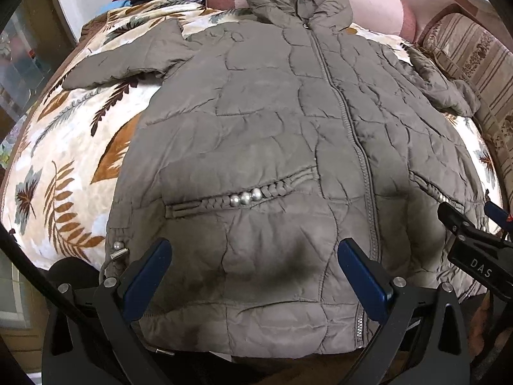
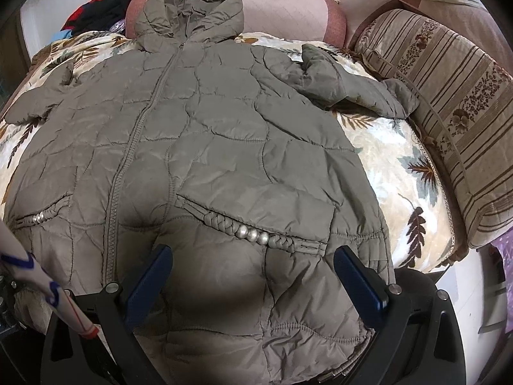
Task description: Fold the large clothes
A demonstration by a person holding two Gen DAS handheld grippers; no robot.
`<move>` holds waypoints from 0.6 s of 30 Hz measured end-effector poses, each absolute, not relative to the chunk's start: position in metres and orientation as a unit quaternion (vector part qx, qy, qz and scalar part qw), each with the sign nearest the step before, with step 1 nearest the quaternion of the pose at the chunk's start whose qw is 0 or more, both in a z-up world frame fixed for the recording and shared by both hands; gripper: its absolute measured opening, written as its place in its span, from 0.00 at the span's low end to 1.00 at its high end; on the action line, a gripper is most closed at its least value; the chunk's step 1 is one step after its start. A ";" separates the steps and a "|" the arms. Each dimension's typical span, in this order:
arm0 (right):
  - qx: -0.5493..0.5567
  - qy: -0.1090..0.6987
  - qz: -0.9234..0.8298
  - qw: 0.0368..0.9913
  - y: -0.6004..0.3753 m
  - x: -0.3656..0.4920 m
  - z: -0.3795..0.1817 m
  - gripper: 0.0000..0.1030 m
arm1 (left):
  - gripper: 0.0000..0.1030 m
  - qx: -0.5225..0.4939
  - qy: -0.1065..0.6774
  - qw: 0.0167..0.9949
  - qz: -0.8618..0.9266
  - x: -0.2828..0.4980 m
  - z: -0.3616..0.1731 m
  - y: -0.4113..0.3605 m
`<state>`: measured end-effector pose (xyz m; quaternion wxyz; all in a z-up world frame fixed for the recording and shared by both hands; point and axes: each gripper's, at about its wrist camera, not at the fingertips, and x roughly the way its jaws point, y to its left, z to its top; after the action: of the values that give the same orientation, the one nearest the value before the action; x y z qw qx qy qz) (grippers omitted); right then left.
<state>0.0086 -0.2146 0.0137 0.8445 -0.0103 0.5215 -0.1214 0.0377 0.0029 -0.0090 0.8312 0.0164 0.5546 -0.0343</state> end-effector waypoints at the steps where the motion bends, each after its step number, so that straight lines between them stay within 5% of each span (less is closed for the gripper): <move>1: -0.009 0.523 -0.123 0.843 -0.216 0.010 0.012 0.99 | 1.00 0.013 0.555 0.831 -0.032 0.040 -0.009 0.005; 18: 0.006 0.512 -0.133 0.849 -0.232 0.041 0.023 0.99 | 1.00 0.001 0.511 0.858 0.045 0.070 0.013 0.050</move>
<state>0.0410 -0.2322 0.0226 0.8486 0.0062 0.5121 -0.1327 0.0703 0.0500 0.0134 0.8582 0.0011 0.5112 0.0454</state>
